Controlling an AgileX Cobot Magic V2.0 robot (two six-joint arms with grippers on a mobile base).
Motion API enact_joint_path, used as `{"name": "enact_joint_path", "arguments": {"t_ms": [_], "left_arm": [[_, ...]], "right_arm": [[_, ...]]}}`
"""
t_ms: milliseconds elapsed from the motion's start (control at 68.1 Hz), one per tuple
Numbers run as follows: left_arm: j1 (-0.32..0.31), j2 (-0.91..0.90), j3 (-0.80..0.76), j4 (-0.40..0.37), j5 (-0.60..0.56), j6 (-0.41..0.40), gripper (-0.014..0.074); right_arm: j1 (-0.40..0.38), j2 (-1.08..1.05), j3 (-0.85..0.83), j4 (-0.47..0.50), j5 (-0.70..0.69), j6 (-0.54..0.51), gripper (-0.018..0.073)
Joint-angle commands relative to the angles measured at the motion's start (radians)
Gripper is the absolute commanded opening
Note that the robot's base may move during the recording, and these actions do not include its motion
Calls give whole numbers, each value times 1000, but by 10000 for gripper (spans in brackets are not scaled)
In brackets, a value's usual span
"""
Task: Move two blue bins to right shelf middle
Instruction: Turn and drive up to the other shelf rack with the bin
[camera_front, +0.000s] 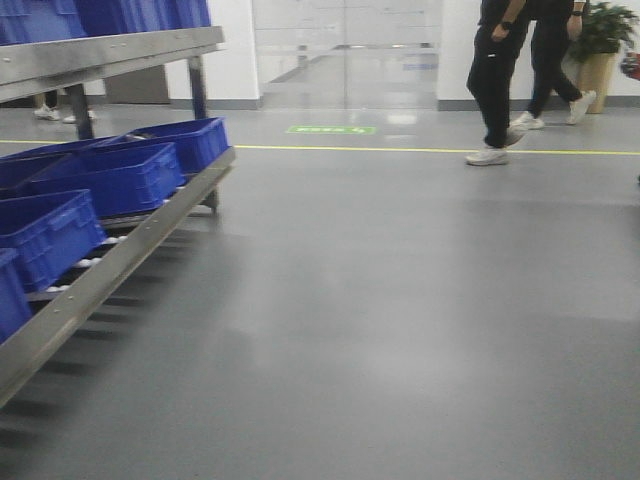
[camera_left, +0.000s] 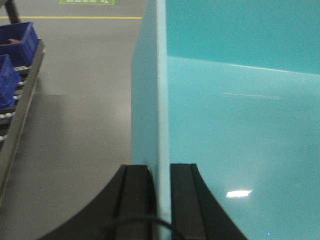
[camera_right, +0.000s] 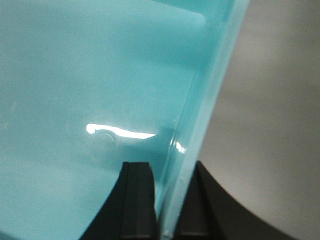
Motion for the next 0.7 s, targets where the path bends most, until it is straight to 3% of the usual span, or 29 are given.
{"name": "enact_joint_path", "arguments": {"t_ms": [0,690], "left_arm": [[-13,-15,-12,-60,-72,-8,-111],[-13,-15,-12,-60,-72,-8,-111]], "right_arm": [[3,-3,-8,20,-32,-32,-154],[3,-3,-8,20,-32,-32,-154]]}}
